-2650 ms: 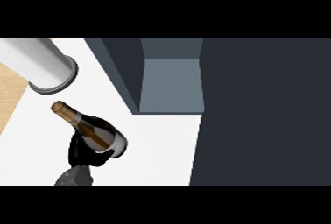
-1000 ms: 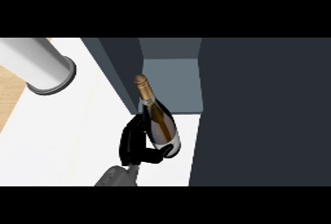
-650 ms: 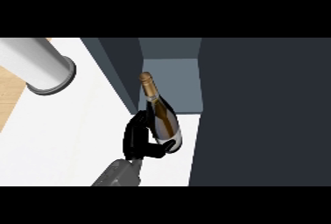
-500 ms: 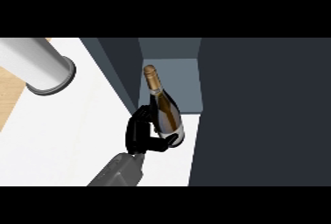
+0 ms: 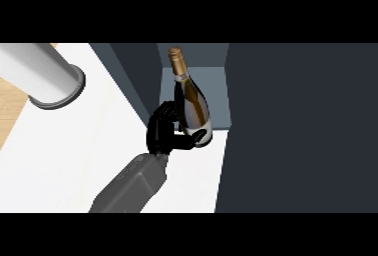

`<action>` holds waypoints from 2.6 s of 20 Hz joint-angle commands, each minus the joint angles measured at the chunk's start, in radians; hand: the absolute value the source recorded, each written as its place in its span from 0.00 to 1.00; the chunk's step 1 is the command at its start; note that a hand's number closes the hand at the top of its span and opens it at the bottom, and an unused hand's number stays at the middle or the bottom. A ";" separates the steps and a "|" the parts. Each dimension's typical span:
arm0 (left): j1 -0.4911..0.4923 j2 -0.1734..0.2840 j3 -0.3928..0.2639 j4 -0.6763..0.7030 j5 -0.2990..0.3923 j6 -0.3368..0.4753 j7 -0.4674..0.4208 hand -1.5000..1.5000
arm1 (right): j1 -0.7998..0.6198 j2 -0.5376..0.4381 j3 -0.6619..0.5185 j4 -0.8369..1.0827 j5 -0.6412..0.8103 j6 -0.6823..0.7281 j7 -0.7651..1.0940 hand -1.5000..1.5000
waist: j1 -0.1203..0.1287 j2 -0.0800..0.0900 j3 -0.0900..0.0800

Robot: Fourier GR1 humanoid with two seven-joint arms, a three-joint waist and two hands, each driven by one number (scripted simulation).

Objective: Pick up the wine, place it into the cabinet and close the cabinet

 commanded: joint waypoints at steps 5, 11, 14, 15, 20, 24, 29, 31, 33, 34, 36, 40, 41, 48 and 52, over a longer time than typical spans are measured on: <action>-0.085 0.000 -0.010 0.072 0.106 0.024 -0.031 1.00 | 0.056 0.000 0.006 -0.030 0.002 0.012 -0.024 0.00 | -0.002 -0.001 0.000; -0.275 0.000 0.071 0.294 0.124 -0.036 -0.025 1.00 | 0.068 0.028 0.053 0.030 0.026 0.038 -0.113 0.00 | -0.020 0.006 0.000; -0.364 0.000 0.118 0.339 0.120 -0.055 0.037 1.00 | -0.013 -0.014 0.005 -0.042 -0.052 -0.009 0.053 0.00 | -0.015 0.004 -0.001; -0.339 0.000 0.087 0.334 0.135 -0.029 0.010 1.00 | 0.048 0.016 0.043 0.000 0.022 0.017 -0.056 0.00 | -0.017 0.005 0.000; -0.398 0.000 0.099 0.376 0.119 -0.022 0.059 1.00 | -0.052 0.013 0.016 0.074 0.024 -0.014 -0.041 0.00 | -0.009 0.005 0.000; -0.469 0.000 0.106 0.475 0.136 -0.024 0.092 1.00 | -0.035 -0.013 -0.011 0.068 -0.020 0.026 -0.060 0.00 | -0.035 0.015 -0.001; -0.477 0.000 0.087 0.478 0.161 0.005 0.109 1.00 | 0.019 0.007 0.037 0.047 -0.014 0.046 -0.088 0.00 | -0.068 0.021 -0.001; -0.472 0.000 0.089 0.464 0.167 -0.010 0.070 1.00 | 0.010 0.028 0.068 0.041 0.026 0.022 -0.085 0.00 | -0.068 0.021 -0.001; -0.421 0.000 0.073 0.444 0.183 -0.006 0.036 1.00 | -0.027 0.022 0.054 0.043 -0.010 0.013 -0.054 0.00 | -0.075 0.022 -0.002; -0.459 0.000 0.095 0.482 0.180 -0.046 0.067 1.00 | -0.037 0.007 0.007 0.133 -0.003 0.046 -0.131 0.00 | -0.057 0.025 -0.001; -0.460 0.000 0.071 0.454 0.200 0.007 0.069 1.00 | -0.074 0.015 0.046 0.094 0.008 0.015 -0.067 0.00 | -0.075 0.024 -0.002; -0.417 0.000 0.023 0.411 0.233 0.016 0.074 1.00 | -0.043 0.005 0.045 0.064 -0.011 0.031 -0.064 0.00 | -0.096 0.023 -0.001; -0.411 0.000 0.011 0.401 0.238 0.023 0.057 1.00 | -0.024 0.018 0.059 0.102 0.007 0.044 -0.109 0.00 | -0.085 0.022 -0.001; -0.391 0.000 -0.065 0.375 0.291 0.032 0.054 1.00 | -0.014 0.026 0.067 0.088 -0.012 0.049 -0.119 0.00 | -0.116 0.028 -0.001; -0.377 0.000 -0.092 0.321 0.351 0.080 0.016 1.00 | -0.064 0.027 0.082 0.086 0.006 0.022 -0.070 0.00 | -0.111 0.024 -0.002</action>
